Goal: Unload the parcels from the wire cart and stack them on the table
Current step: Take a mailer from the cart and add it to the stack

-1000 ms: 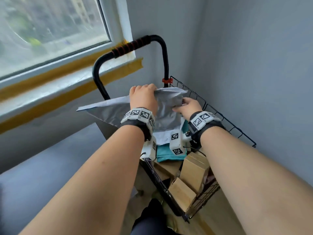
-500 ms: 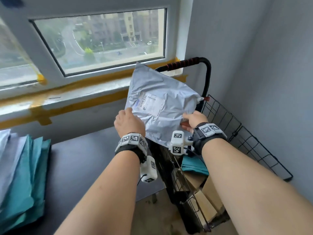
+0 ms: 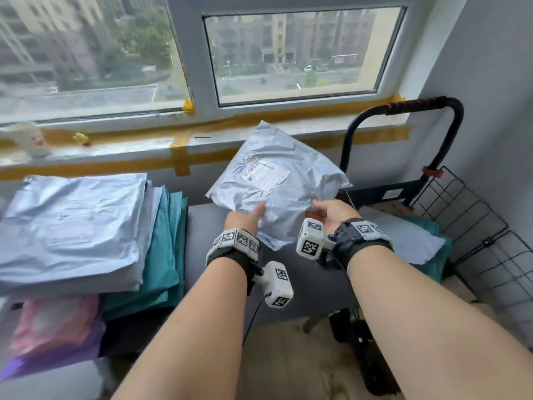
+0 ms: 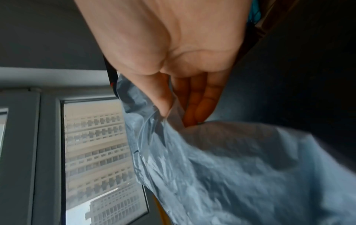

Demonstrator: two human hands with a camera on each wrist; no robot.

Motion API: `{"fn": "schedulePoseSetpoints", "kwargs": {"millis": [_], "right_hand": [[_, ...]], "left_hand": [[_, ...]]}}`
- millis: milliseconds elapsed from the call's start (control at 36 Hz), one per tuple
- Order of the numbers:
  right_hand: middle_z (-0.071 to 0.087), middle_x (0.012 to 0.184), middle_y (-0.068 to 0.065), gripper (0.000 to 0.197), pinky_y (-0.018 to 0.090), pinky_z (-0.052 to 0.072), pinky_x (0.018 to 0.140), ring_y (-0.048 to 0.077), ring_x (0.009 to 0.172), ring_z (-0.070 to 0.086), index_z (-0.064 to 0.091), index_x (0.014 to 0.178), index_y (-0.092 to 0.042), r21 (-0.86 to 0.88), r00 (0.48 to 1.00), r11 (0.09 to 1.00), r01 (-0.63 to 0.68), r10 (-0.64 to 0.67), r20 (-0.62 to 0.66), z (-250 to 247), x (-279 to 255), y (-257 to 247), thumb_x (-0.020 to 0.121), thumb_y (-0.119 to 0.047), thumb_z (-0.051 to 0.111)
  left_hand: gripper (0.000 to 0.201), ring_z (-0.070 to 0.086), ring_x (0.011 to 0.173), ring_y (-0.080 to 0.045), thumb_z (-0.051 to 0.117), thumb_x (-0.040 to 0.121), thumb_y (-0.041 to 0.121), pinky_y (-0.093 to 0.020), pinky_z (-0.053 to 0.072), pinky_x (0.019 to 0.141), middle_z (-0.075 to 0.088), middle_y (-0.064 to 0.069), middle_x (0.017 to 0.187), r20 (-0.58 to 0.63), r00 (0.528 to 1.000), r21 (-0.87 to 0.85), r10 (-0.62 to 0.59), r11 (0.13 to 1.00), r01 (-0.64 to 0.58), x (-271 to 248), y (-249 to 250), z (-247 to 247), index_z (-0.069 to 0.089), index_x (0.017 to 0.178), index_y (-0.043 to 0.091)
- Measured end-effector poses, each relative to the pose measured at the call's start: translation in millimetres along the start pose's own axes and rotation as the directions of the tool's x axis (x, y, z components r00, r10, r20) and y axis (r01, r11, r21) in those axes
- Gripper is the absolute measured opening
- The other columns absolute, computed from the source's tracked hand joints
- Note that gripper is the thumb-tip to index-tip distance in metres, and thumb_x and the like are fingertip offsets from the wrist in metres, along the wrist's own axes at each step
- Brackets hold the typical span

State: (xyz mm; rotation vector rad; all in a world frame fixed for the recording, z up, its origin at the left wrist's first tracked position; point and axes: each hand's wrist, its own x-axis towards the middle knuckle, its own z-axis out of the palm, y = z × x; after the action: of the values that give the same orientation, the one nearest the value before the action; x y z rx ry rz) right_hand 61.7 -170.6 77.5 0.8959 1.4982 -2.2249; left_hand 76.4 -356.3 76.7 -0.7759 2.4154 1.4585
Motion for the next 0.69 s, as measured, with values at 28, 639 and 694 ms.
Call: {"fn": "schedulePoseSetpoints", "kwargs": {"millis": [28, 639, 694], "right_hand": [[0.056, 0.072, 0.009, 0.021, 0.039, 0.048, 0.064, 0.022, 0.066, 0.055, 0.055, 0.08, -0.004, -0.029, 1.0, 1.0, -0.011, 0.011, -0.004, 10, -3, 4, 0.099, -0.008, 0.047], [0.055, 0.131, 0.016, 0.041, 0.032, 0.048, 0.079, 0.023, 0.096, 0.057, 0.054, 0.13, -0.005, -0.836, 0.978, 0.512, 0.195, -0.171, 0.123, 173, -17, 55, 0.095, -0.025, 0.056], [0.054, 0.132, 0.011, 0.043, 0.035, 0.048, 0.095, 0.03, 0.111, 0.058, 0.057, 0.13, -0.004, -0.823, 0.973, 0.519, 0.23, -0.14, 0.184, 192, -16, 59, 0.093, -0.027, 0.06]], "left_hand": [[0.044, 0.052, 0.083, -0.022, 0.068, 0.084, 0.04, -0.027, 0.04, 0.071, 0.054, -0.007, 0.095, -0.03, 0.999, -0.041, 0.019, 0.999, -0.02, 3, -2, -9, 0.055, 0.097, 0.0], [0.037, 0.05, 0.087, -0.026, 0.034, 0.083, -0.008, -0.029, 0.037, 0.075, 0.051, -0.01, 0.09, -0.4, 0.899, -0.06, 0.181, 0.973, -0.222, 39, -36, -208, 0.045, 0.114, 0.008], [0.037, 0.052, 0.088, -0.027, 0.034, 0.083, -0.007, -0.031, 0.038, 0.075, 0.051, -0.01, 0.091, -0.429, 0.89, -0.048, 0.153, 0.98, -0.192, 43, -41, -223, 0.045, 0.115, 0.008]]}}
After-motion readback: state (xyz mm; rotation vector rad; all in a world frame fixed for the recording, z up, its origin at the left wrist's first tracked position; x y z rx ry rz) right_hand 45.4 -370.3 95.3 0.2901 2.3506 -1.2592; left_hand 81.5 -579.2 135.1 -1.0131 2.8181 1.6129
